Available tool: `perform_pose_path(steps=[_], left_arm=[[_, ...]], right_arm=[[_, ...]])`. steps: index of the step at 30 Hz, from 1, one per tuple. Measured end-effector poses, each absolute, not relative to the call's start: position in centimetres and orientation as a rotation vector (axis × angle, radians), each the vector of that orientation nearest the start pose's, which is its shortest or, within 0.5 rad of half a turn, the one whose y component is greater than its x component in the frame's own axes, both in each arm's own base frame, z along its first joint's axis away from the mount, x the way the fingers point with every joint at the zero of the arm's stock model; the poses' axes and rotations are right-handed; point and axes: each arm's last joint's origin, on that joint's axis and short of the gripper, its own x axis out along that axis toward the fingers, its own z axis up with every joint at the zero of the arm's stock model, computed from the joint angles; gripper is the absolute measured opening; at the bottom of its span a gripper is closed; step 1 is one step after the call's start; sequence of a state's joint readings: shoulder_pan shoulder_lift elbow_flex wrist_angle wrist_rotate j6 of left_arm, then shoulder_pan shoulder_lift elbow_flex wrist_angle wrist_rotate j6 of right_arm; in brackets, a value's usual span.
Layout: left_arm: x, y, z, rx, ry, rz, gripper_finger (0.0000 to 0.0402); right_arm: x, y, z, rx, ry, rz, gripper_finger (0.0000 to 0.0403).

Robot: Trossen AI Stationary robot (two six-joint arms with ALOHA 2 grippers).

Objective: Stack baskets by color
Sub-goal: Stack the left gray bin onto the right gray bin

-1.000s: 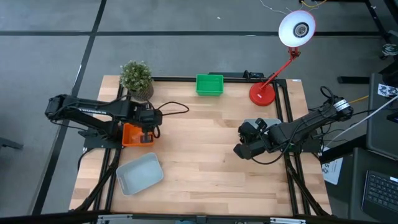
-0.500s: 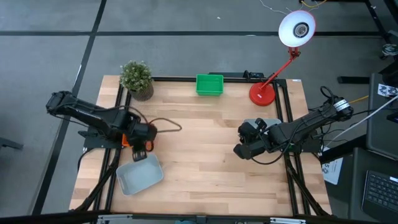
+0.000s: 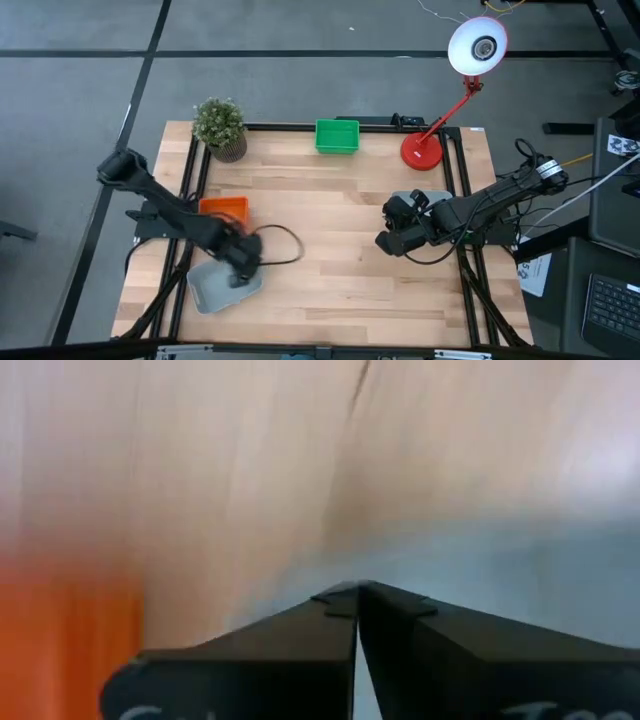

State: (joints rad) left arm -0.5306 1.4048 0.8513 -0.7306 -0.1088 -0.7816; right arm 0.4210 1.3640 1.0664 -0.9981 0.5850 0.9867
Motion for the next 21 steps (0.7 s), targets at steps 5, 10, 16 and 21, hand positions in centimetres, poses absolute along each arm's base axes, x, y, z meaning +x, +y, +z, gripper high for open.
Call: perform_pose_path(steps=[5,10,16,21], left_arm=[[29.4,-10.9,20.1,-0.059,0.95,0.076,0.0001],[30.9,-10.5,24.3,0.02,0.991,0.049,0.0],[28.0,-10.6,28.5,0.0,1.108,0.173,0.0],[23.2,-11.3,29.2,0.002,1.138,0.351,0.0]], right_arm=[[22.8,8.5,25.9,0.255,0.92,-0.651,0.0056],[22.8,8.5,25.9,0.262,0.923,-0.649,0.0056],[22.8,8.5,25.9,0.263,0.925,-0.646,0.0056],[22.8,8.5,25.9,0.266,0.921,-0.645,0.0056]])
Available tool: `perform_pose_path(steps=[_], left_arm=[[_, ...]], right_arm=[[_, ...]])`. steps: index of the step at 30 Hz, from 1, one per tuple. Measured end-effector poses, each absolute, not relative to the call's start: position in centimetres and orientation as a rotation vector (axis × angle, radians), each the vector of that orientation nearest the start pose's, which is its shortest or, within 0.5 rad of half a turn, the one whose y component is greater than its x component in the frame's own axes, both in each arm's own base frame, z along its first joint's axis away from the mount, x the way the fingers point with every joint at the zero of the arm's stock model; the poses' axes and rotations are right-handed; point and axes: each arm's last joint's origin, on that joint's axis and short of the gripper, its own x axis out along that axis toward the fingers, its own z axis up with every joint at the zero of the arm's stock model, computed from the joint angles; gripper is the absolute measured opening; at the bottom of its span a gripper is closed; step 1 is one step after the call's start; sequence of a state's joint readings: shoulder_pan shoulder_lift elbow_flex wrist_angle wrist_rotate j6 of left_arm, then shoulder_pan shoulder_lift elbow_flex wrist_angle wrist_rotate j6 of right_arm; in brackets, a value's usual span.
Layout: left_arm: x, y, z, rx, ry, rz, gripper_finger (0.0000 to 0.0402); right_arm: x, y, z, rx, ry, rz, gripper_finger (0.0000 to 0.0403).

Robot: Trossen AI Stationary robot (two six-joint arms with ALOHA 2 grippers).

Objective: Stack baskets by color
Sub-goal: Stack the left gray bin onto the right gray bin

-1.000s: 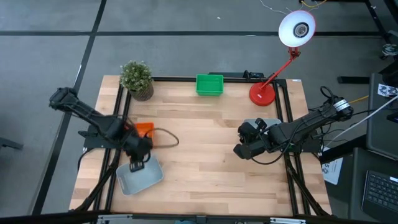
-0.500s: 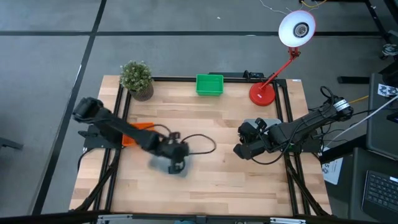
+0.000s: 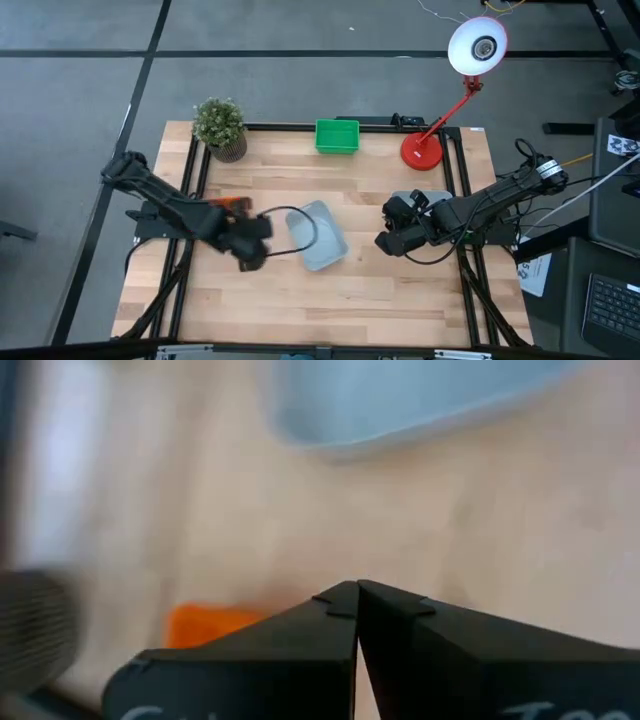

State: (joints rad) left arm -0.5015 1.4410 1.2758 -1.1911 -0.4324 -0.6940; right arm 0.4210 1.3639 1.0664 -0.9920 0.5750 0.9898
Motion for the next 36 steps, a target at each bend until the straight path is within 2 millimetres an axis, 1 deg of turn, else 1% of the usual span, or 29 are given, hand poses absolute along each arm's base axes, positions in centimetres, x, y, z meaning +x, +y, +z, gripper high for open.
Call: perform_pose_path(steps=[3,6,8,10,12,14,17,19,21,23,25,27,29,31,34,36], left_arm=[[19.0,-11.2,29.5,0.024,1.018,0.503,0.0],[15.6,-10.1,29.3,-0.02,0.817,0.532,0.0],[14.0,-8.9,28.4,-0.077,0.715,0.516,0.0],[13.2,-7.7,26.6,-0.117,0.645,0.483,0.0],[12.9,-6.7,24.7,-0.147,0.562,0.44,0.0],[13.2,-6.0,23.2,-0.157,0.467,0.387,0.0],[13.5,-5.0,22.3,-0.114,0.345,0.253,0.0],[13.4,-4.1,21.6,-0.084,0.301,0.204,0.0],[13.2,-3.2,20.5,-0.044,0.318,0.216,0.0],[12.9,-2.8,19.9,-0.028,0.323,0.18,0.0],[12.5,-2.5,19.8,-0.006,0.278,0.141,0.0],[12.4,-2.2,19.5,0.007,0.214,0.134,0.0],[12.3,-2.0,18.5,0.003,0.178,0.115,0.0],[12.1,-1.8,17.7,-0.005,0.156,0.098,0.0],[11.9,-1.6,17.6,-0.016,0.119,0.094,0.0],[11.8,-1.5,17.5,-0.002,0.121,0.094,0.0]], right_arm=[[22.9,8.5,25.9,0.269,0.918,-0.644,0.0056],[22.9,8.5,25.9,0.272,0.914,-0.641,0.0056],[22.9,8.5,25.9,0.273,0.913,-0.64,0.0056],[23.0,8.6,25.9,0.275,0.91,-0.639,0.0056],[23.1,8.6,26.0,0.282,0.901,-0.634,0.0056],[23.2,8.7,26.0,0.293,0.888,-0.628,0.0056],[23.7,8.6,26.2,0.303,0.831,-0.63,0.0056],[24.6,8.4,26.5,0.323,0.769,-0.611,0.0056],[25.9,8.3,26.6,0.329,0.733,-0.534,0.0056],[27.6,8.5,26.4,0.306,0.697,-0.431,0.0056],[29.4,8.5,26.3,0.273,0.643,-0.337,0.0056],[31.0,8.0,26.0,0.257,0.601,-0.279,0.0056],[32.5,7.1,25.4,0.269,0.579,-0.252,0.0056],[33.9,6.4,24.8,0.268,0.597,-0.26,0.0056],[36.2,6.0,24.4,0.243,0.647,-0.273,0.0056],[38.2,6.2,24.7,0.202,0.663,-0.263,0.0056]])
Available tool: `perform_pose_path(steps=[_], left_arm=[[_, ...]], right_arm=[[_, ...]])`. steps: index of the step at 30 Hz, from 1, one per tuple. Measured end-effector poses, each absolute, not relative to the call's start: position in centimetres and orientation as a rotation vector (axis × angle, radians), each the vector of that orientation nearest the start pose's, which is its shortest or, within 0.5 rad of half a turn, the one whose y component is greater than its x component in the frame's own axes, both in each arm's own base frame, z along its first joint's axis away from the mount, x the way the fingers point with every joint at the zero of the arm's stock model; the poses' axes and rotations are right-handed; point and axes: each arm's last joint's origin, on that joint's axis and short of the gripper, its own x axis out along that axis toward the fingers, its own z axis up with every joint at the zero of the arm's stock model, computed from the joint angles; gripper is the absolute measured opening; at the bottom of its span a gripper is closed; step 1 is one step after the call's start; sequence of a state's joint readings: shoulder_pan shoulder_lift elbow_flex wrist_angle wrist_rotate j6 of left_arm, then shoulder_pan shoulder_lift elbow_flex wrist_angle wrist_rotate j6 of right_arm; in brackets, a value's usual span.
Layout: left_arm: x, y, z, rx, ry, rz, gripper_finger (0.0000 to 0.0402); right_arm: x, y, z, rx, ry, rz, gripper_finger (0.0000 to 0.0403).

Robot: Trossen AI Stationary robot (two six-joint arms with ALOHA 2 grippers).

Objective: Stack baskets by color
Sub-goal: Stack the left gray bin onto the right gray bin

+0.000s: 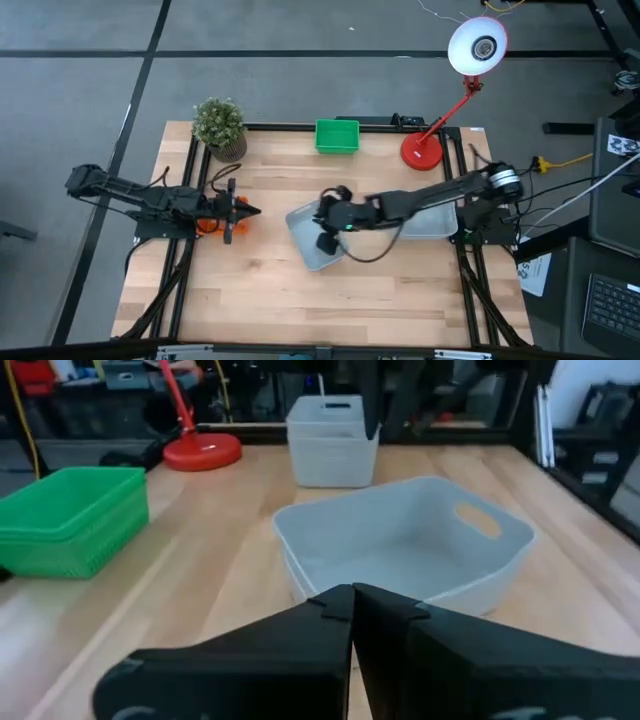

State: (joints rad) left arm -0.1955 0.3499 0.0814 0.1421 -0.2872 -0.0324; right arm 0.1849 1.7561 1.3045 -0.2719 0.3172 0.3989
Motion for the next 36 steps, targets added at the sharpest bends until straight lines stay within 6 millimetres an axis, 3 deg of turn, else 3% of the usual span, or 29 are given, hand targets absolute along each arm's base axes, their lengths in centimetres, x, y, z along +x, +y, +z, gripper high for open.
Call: perform_pose_path(steps=[6,10,19,25,31,36], left_arm=[[11.3,-1.3,16.8,0.0,0.197,0.091,0.0],[10.8,-1.2,16.5,-0.011,0.225,0.091,0.0],[10.1,-1.3,16.3,0.047,0.145,0.008,0.0],[10.1,-1.2,16.4,0.078,0.125,-0.008,0.0],[10.1,-0.6,16.4,0.069,0.129,0.057,0.0],[10.2,-0.3,16.3,0.073,0.137,0.082,0.0]], right_arm=[[43.0,6.9,25.4,0.059,0.757,-0.237,0.0056],[44.4,6.0,25.5,0.044,0.779,-0.254,0.0056],[44.6,2.9,24.4,0.207,0.783,-0.356,0.0056],[44.6,2.8,24.2,0.208,0.785,-0.359,0.0056],[43.7,2.8,23.5,0.12,0.911,-0.338,0.0056],[42.5,3.5,22.8,0.259,1.032,-0.402,0.0056]])
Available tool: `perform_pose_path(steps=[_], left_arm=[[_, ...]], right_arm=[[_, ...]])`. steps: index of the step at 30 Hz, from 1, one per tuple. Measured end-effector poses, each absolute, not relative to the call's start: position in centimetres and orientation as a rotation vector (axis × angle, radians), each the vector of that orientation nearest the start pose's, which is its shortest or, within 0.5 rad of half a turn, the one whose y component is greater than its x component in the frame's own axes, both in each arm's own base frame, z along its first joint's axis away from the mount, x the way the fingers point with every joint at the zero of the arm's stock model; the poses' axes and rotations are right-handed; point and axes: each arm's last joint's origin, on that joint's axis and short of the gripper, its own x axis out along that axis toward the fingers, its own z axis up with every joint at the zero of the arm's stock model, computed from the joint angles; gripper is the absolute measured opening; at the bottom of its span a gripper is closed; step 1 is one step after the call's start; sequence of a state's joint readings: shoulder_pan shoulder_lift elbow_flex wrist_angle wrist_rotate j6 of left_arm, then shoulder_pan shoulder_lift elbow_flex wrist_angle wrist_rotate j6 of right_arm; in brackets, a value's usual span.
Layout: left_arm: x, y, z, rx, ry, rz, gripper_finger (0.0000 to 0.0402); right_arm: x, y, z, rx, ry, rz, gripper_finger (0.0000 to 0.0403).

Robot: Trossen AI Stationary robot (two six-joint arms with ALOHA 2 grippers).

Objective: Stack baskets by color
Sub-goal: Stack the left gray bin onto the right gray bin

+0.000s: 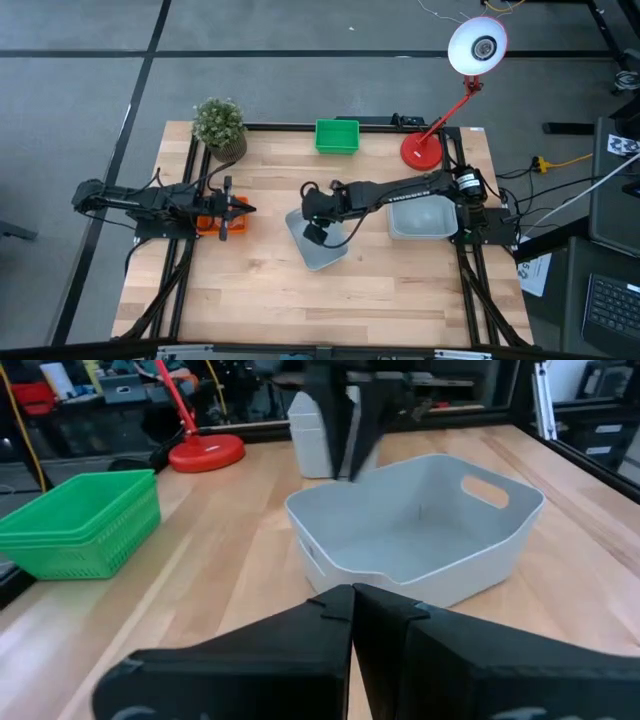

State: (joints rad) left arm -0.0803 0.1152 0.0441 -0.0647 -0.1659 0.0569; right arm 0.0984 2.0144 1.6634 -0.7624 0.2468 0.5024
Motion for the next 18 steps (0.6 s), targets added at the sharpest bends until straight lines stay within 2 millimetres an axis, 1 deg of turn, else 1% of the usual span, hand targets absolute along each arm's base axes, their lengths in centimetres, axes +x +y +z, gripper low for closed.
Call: perform_pose_path(steps=[5,7,10,12,14,18], left_arm=[[10.2,-0.3,16.3,0.077,0.138,0.082,0.0],[10.2,-0.3,16.3,0.078,0.138,0.082,0.0],[10.2,-0.3,16.3,0.079,0.138,0.081,0.0],[10.2,-0.3,16.3,0.08,0.138,0.081,0.0],[10.2,-0.3,16.3,0.079,0.138,0.081,0.0],[10.2,-0.3,16.3,0.079,0.138,0.081,0.0]], right_arm=[[41.5,5.1,22.4,0.384,1.188,-0.243,0.0056],[40.8,5.6,22.1,0.395,1.273,-0.231,0.0056],[39.6,5.7,21.9,0.389,1.385,-0.303,0.0056],[39.0,5.4,21.8,0.333,1.425,-0.377,0.0056],[38.7,5.1,21.8,0.271,1.426,-0.442,0.0056],[38.7,4.3,21.9,0.107,1.37,-0.553,0.0056]])
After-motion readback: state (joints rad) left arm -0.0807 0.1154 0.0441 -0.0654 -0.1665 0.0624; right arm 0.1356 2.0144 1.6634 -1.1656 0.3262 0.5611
